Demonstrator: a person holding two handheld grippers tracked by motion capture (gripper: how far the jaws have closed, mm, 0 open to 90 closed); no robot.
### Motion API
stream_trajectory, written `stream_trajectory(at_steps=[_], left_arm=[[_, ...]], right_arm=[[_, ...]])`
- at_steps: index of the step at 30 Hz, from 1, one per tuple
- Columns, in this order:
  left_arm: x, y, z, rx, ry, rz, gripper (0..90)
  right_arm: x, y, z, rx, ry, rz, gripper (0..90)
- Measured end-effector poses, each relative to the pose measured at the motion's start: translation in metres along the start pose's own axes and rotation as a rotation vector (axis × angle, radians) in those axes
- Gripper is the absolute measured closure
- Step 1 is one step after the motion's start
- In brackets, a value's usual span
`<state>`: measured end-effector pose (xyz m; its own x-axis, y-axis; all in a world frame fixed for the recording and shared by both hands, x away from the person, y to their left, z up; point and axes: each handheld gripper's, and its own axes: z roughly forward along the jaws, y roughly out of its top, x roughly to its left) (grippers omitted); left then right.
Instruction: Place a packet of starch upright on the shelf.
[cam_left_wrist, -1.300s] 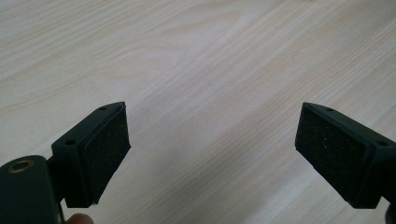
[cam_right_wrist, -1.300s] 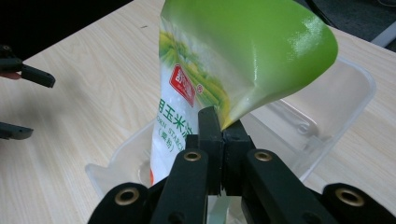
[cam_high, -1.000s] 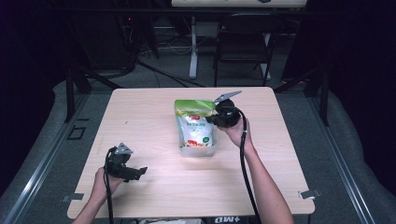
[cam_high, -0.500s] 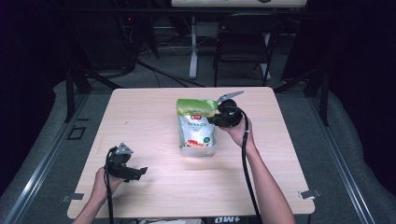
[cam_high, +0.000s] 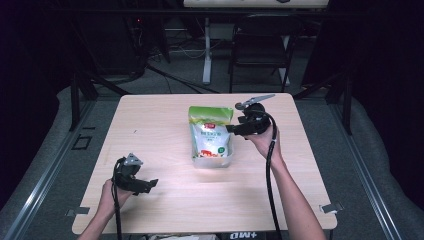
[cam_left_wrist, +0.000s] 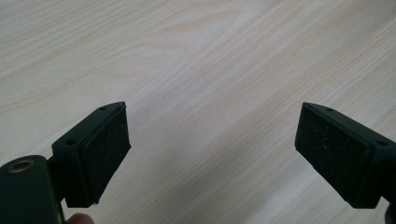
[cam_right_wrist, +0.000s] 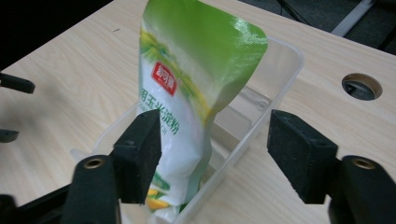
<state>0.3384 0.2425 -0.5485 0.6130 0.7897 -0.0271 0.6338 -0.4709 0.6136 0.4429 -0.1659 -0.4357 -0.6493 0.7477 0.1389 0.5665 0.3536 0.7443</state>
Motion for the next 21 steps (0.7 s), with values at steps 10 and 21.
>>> stream_trajectory(at_steps=[10, 21], left_arm=[[-0.001, 0.000, 0.000, 0.000, -0.002, 0.001, 10.0], [-0.001, 0.000, 0.000, 0.003, 0.001, 0.003, 10.0]], right_arm=[[0.015, -0.003, -0.040, 0.058, 0.018, -0.046, 15.4], [0.031, -0.021, -0.082, 0.063, -0.009, -0.097, 12.1]])
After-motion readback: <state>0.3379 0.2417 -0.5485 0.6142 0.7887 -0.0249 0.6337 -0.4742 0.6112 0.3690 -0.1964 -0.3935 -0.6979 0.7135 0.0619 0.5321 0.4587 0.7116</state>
